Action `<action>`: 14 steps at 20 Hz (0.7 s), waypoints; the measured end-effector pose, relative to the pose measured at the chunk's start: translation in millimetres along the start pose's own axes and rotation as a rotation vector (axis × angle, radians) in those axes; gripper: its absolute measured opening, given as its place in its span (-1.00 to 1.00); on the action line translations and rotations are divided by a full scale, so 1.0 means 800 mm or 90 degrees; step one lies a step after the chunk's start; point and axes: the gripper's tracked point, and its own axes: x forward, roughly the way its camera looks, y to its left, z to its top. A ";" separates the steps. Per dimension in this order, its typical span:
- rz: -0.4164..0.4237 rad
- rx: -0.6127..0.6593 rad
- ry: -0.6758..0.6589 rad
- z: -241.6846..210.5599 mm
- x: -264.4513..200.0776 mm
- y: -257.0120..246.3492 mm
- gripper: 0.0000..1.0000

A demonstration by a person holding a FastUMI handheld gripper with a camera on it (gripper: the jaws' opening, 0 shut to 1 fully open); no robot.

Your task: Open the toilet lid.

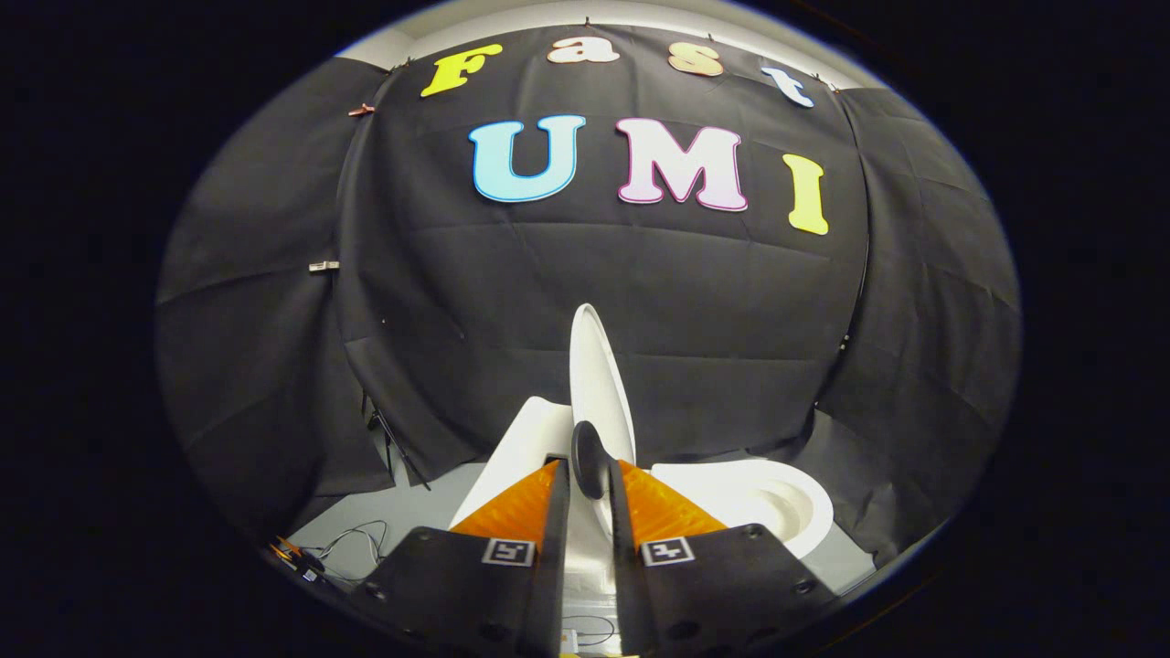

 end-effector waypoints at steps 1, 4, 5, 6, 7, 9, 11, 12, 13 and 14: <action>0.003 -0.003 -0.002 0.002 -0.001 -0.001 -0.35; 0.027 0.011 0.003 0.003 -0.004 0.003 0.46; 0.031 0.015 0.003 0.006 -0.006 0.001 0.73; 0.031 0.013 0.000 0.009 -0.010 -0.002 1.00; 0.031 0.010 -0.005 0.013 -0.014 -0.007 1.00; 0.033 0.009 -0.011 0.020 -0.018 -0.014 1.00; 0.035 0.009 -0.015 0.027 -0.025 -0.024 1.00; 0.037 0.011 -0.019 0.032 -0.028 -0.028 1.00; 0.037 0.014 -0.024 0.038 -0.032 -0.034 1.00; 0.036 0.018 -0.030 0.044 -0.036 -0.042 1.00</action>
